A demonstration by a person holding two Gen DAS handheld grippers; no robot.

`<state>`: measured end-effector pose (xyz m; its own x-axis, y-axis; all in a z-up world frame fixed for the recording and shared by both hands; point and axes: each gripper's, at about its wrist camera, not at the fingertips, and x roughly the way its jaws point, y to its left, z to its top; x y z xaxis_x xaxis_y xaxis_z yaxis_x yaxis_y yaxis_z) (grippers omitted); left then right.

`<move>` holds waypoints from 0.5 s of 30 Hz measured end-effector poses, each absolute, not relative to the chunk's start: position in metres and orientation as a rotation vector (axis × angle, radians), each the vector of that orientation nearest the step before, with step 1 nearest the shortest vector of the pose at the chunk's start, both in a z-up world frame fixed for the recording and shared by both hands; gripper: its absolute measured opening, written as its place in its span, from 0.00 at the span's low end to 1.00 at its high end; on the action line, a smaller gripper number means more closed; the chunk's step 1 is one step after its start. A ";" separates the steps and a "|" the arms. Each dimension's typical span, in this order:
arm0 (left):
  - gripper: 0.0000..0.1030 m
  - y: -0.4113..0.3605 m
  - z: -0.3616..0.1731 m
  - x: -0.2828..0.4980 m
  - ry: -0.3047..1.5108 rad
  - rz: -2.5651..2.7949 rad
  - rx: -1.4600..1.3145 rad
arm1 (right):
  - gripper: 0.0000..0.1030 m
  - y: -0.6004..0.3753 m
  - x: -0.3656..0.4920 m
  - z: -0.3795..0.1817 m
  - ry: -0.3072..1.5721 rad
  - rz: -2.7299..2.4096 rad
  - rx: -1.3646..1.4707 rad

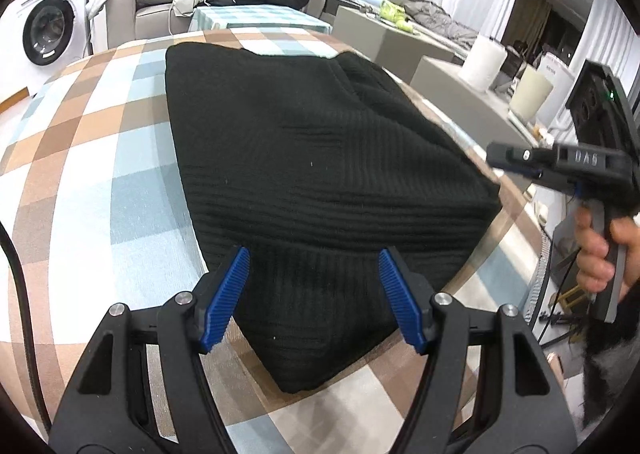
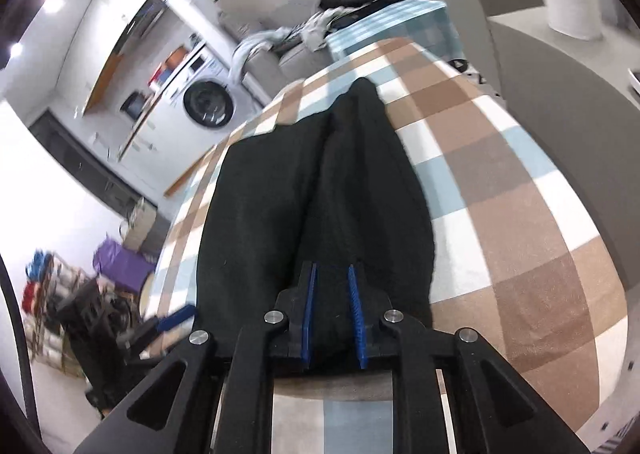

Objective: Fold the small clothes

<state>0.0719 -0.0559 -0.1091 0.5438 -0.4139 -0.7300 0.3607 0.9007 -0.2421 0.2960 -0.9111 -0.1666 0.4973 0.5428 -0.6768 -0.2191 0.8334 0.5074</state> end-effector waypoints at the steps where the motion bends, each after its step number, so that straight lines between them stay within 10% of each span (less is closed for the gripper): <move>1: 0.63 -0.055 -0.108 0.073 0.879 -0.459 -0.067 | 0.16 -0.906 0.297 -0.166 0.944 0.490 0.360; 12: 0.63 -0.057 -0.121 0.081 0.916 -0.425 -0.045 | 0.29 -0.854 0.309 -0.198 1.110 0.614 0.048; 15: 0.63 -0.058 -0.122 0.081 0.916 -0.425 -0.028 | 0.04 -0.849 0.303 -0.200 1.094 0.625 -0.026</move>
